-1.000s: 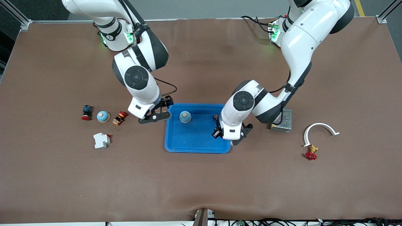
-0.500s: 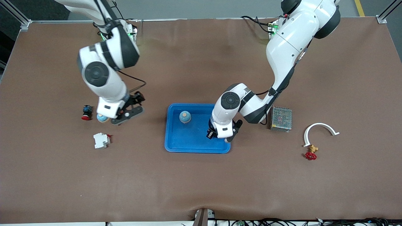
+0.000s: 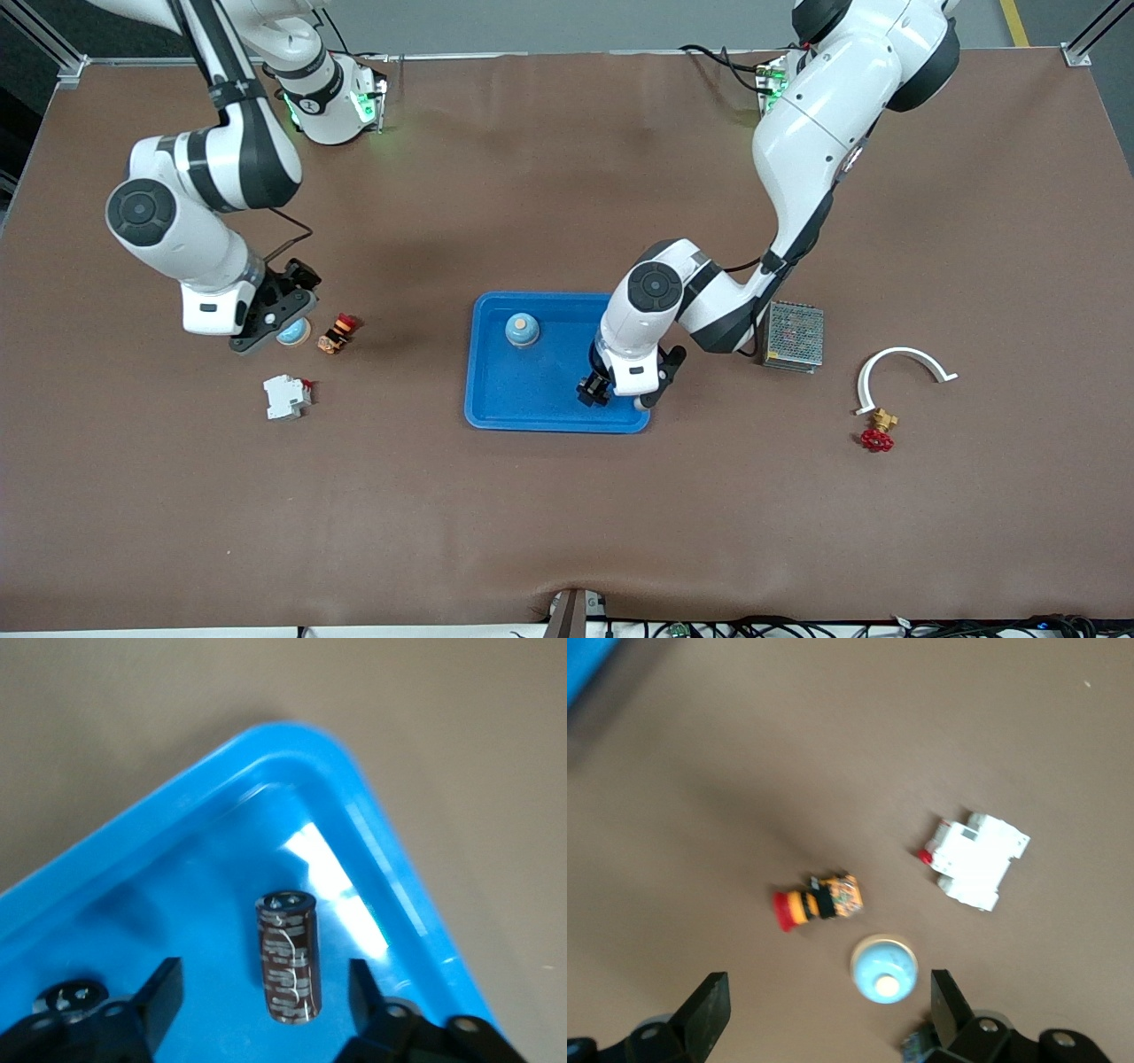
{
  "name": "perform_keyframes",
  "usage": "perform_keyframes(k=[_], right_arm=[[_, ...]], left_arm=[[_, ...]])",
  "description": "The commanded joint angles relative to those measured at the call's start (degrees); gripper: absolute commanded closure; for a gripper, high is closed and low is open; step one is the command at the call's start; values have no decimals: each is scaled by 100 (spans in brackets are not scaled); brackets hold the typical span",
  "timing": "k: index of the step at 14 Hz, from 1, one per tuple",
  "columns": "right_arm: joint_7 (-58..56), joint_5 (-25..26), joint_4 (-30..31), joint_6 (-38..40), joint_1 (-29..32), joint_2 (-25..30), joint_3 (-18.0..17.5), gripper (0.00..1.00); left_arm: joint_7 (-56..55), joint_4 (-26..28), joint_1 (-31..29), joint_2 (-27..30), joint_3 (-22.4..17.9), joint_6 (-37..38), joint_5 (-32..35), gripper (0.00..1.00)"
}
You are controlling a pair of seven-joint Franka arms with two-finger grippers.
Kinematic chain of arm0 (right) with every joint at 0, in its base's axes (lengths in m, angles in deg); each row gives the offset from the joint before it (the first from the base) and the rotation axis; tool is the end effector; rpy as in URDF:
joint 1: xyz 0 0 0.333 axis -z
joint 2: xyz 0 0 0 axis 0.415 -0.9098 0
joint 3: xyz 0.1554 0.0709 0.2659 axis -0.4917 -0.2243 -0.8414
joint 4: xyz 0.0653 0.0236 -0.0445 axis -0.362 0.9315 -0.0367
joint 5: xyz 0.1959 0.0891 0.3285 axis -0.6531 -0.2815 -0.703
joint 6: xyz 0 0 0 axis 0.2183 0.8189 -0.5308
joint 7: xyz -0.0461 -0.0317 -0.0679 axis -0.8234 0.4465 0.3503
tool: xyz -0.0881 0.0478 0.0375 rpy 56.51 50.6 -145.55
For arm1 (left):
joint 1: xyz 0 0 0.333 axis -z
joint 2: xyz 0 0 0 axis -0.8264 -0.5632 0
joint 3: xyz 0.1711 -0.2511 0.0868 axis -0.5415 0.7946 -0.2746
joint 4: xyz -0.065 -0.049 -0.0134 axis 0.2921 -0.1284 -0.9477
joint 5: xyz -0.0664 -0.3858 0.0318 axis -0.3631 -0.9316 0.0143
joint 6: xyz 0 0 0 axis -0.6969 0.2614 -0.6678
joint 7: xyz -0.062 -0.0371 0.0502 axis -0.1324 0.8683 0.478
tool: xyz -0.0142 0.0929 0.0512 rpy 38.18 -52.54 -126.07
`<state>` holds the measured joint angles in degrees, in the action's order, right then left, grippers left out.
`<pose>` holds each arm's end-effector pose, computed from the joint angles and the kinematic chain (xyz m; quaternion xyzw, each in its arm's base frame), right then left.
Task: Place electrolytic capacitor and blue bell in tray
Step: 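Release the capacitor in the tray while the right gripper reaches the bell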
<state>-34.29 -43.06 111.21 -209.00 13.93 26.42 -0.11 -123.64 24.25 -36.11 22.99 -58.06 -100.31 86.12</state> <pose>0.5445 0.0641 0.3443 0.9313 0.3635 -0.0180 0.0149 0.5985 -0.4488 0.2135 0.8871 0.4460 0.0187 0.1172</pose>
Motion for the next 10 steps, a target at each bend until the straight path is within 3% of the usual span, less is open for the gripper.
perform_keyframes(k=[1,10], right_arm=[[-391,83,429,-459,276,164,-115,0],[-1307,74,1062,-2033,883,-468,-124,0]], left_arm=[[499,42,-185,422,-32,230,166,0],[3504,104,-1100,2302,29,2875,88,0]])
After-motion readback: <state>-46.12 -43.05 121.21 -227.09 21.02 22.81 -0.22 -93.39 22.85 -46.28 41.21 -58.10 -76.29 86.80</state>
